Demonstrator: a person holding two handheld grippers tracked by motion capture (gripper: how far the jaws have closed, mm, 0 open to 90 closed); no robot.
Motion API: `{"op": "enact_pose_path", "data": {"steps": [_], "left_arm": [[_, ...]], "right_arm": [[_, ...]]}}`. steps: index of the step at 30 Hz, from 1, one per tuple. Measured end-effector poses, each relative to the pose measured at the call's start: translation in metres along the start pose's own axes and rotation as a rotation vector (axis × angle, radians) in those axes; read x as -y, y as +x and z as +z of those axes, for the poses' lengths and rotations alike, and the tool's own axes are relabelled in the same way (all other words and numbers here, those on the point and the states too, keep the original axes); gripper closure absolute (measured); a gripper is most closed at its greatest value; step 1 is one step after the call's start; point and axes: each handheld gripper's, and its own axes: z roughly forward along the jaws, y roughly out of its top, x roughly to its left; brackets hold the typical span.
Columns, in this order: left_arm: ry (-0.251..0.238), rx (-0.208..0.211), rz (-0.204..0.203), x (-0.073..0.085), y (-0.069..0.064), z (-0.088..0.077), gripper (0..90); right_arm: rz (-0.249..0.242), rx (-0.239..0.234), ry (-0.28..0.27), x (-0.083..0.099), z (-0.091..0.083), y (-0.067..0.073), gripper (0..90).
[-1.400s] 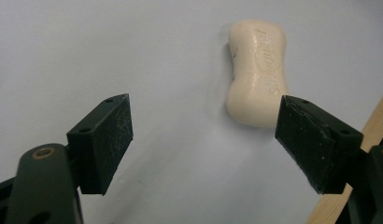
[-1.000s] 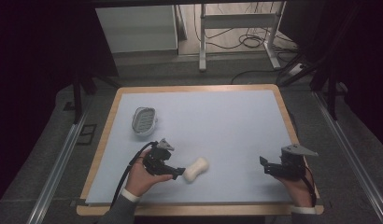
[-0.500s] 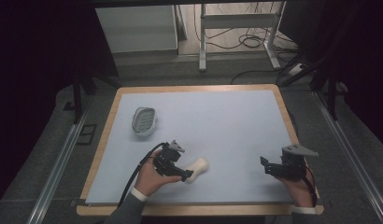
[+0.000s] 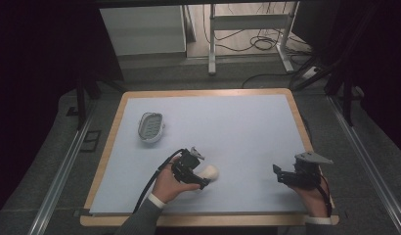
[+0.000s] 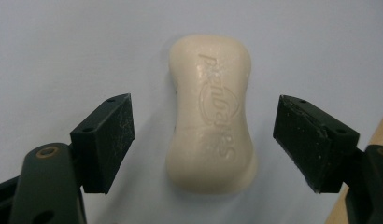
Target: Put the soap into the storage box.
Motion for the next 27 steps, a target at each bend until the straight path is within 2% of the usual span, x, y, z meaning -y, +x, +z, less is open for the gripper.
{"op": "enact_pose_path", "data": {"steps": [4, 5, 10, 14, 20, 22, 27], "left_arm": [[0.022, -0.005, 0.011, -0.006, -0.002, 0.006, 22.9], [0.03, -0.008, 0.017, -0.008, -0.002, 0.007, 26.3], [0.058, -0.018, 0.029, -0.012, -0.005, 0.015, 27.8], [0.079, -0.039, 0.039, -0.013, -0.005, 0.019, 30.2], [0.095, -0.038, 0.041, -0.01, -0.007, 0.025, 33.5], [0.095, -0.059, 0.05, -0.01, -0.009, 0.026, 39.2], [0.089, -0.061, 0.045, -0.009, -0.009, 0.025, 46.6]], "right_arm": [[0.0, 0.002, 0.001, 0.0, 0.0, 0.0, 8.8], [0.0, 0.004, 0.001, 0.0, 0.0, -0.001, 8.8], [0.004, 0.008, 0.002, 0.001, 0.0, -0.002, 8.8], [0.005, 0.011, 0.002, 0.001, 0.0, -0.002, 8.8], [-0.008, 0.007, -0.006, 0.001, 0.0, -0.002, 8.8], [-0.004, 0.01, -0.002, 0.001, 0.0, -0.002, 8.8], [-0.011, 0.006, -0.024, 0.001, -0.003, -0.002, 8.8]]}}
